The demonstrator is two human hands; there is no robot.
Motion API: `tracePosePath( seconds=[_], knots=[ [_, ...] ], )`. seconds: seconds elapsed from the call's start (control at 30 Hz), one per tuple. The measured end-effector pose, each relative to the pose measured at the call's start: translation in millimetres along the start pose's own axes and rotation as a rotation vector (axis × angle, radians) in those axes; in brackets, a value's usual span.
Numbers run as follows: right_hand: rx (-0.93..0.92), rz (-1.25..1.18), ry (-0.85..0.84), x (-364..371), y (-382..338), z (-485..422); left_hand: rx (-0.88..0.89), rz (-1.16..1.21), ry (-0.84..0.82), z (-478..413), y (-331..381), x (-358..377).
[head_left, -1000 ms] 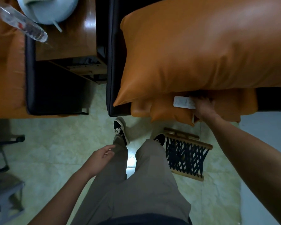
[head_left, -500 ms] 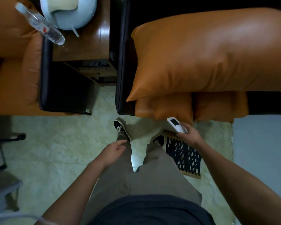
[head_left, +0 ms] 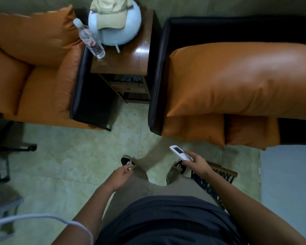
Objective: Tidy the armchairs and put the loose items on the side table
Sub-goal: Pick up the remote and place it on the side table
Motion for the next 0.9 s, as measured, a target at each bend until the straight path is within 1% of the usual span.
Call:
tracePosePath(
  seconds=[0.17, 0.3, 0.43, 0.57, 0.7, 0.9],
  knots=[
    [-0.007, 0.029, -0.016, 30.1, -55.4, -9.8, -0.005, 0.099, 0.034, -1.2, -48.2, -48.6],
    [-0.043, 0.018, 0.016, 57.2, -106.7, -21.7, 0.020, 0.186, 0.069, -0.8, -85.3, -96.2],
    [-0.081, 0.058, 0.031, 87.2, -163.1, -33.1, -0.034, 0.236, 0.090, -6.3, -146.4, -138.0],
    [-0.102, 0.080, 0.028, 103.9, -217.7, -39.9, -0.105, 0.200, 0.064, -16.0, -195.9, -167.0],
    [-0.128, 0.120, 0.053, 101.9, -267.5, -44.6, -0.090, 0.177, 0.031, -36.4, -181.8, -199.6],
    [-0.177, 0.127, 0.103, 69.8, -337.1, -82.2, 0.033, 0.138, 0.046, -101.9, -83.0, -270.4]
  ],
)
Point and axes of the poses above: each hand's wrist, its own z-axis away from the middle knuckle, its own x-axis out of the palm, y = z × x, the point moved 10 cm from there along -z, towards the middle knuckle, and after that the axes turned 6 degrees about x, right-handed, at the moved point
